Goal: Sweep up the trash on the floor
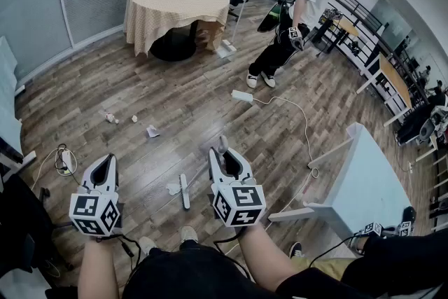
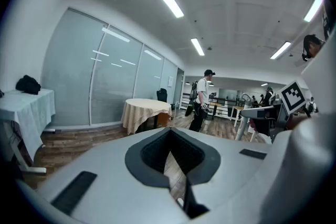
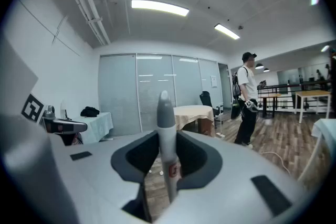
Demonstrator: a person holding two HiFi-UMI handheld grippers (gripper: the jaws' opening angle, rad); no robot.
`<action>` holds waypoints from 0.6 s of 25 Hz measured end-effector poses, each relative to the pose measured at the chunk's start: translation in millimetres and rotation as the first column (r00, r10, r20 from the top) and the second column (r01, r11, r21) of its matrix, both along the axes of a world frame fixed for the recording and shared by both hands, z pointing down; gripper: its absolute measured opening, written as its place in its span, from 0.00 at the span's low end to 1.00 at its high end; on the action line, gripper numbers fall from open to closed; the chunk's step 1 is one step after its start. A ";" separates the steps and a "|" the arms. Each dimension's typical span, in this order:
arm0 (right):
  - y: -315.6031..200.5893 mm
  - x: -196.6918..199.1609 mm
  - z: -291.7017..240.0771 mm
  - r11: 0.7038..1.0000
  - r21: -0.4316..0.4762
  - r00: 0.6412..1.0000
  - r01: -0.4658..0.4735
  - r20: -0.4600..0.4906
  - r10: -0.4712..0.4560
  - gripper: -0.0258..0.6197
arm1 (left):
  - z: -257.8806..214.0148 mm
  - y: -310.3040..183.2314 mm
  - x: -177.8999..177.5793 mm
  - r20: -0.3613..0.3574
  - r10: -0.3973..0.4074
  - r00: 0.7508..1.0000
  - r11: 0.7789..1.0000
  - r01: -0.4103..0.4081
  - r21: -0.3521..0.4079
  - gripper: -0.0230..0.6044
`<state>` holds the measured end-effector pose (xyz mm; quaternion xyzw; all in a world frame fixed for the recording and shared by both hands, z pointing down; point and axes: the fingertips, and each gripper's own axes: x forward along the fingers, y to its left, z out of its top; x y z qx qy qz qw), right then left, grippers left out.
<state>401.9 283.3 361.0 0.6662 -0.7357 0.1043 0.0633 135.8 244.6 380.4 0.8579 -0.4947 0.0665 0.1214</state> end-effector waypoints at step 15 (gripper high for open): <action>-5.4 7.5 -10.6 0.997 0.039 0.997 -0.065 -0.036 0.066 0.21 | -3.1 1.6 -3.1 0.020 -0.004 1.000 1.000 0.004 0.019 0.03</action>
